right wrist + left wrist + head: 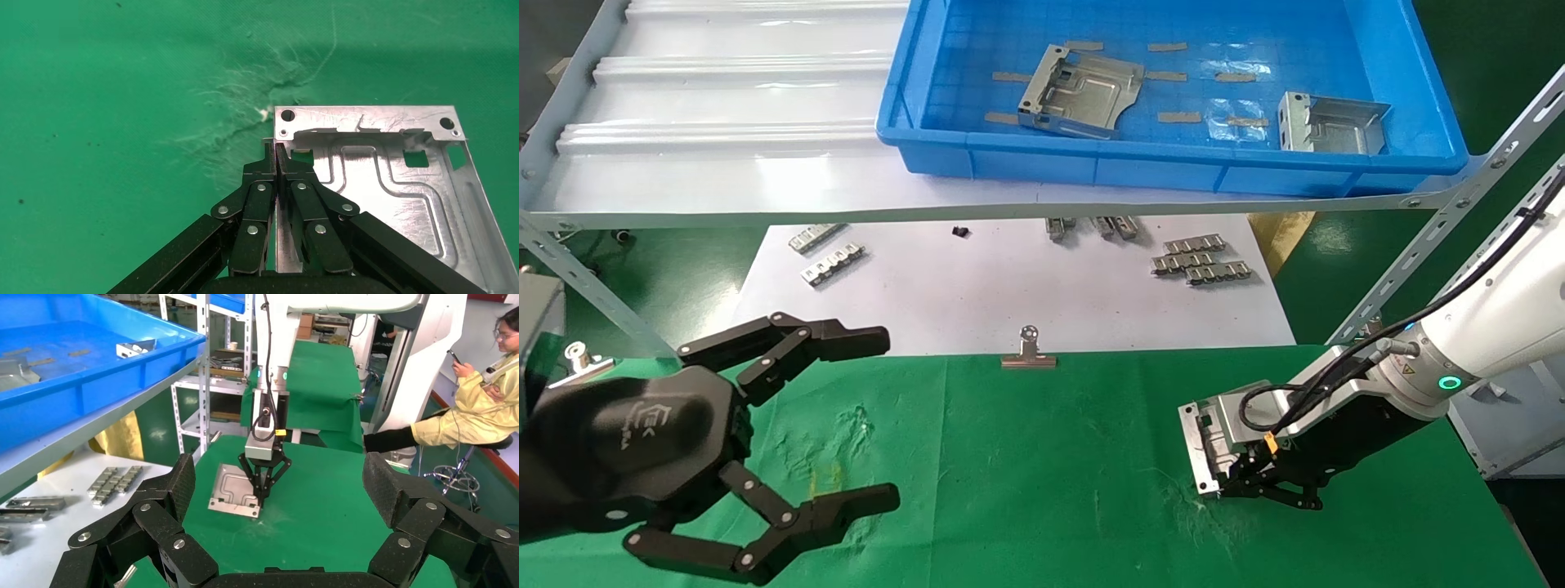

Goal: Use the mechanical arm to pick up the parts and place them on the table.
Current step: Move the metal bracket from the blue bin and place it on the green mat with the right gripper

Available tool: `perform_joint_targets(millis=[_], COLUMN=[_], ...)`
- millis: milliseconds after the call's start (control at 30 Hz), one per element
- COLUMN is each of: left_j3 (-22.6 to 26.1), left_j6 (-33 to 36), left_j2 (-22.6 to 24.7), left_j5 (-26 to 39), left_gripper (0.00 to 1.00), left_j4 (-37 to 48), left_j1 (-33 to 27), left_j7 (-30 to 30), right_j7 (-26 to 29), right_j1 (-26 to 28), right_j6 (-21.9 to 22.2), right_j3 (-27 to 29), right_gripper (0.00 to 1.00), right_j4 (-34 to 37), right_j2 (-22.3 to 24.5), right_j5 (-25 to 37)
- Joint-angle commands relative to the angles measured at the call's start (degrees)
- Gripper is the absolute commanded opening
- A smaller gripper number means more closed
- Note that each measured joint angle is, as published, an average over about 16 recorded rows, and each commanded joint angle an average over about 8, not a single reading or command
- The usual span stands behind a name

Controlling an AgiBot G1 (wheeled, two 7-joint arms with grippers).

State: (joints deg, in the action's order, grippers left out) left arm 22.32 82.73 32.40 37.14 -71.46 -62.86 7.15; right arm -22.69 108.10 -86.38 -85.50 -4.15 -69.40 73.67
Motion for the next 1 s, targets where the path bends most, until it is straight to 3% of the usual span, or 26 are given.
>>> perform_joint_targets(millis=[33, 467, 733, 1000], left_j3=[0.0, 0.0, 0.0, 0.0], left_j6=[0.0, 0.0, 0.0, 0.0], left_j2=[0.0, 0.0, 0.0, 0.0], left_j5=[0.0, 0.0, 0.0, 0.0], left_gripper=[1.00, 1.00, 1.00, 1.00], left_j4=[0.0, 0.0, 0.0, 0.0], left_j1=[0.0, 0.0, 0.0, 0.0], left_j7=[0.0, 0.0, 0.0, 0.0], right_j7=[-0.3, -1.8, 1.1, 2.8], right_j1=[-0.1, 2.5, 4.6, 4.7], right_j6=[0.4, -2.0, -5.6, -6.2], right_j3=[0.0, -0.2, 2.9, 4.1], right_gripper=[1.00, 1.00, 1.00, 1.00], right_j4=[0.6, 1.5, -0.4, -2.1], right_j2=[-0.3, -0.4, 1.5, 2.7], right_j5=[0.0, 0.3, -5.0, -7.2])
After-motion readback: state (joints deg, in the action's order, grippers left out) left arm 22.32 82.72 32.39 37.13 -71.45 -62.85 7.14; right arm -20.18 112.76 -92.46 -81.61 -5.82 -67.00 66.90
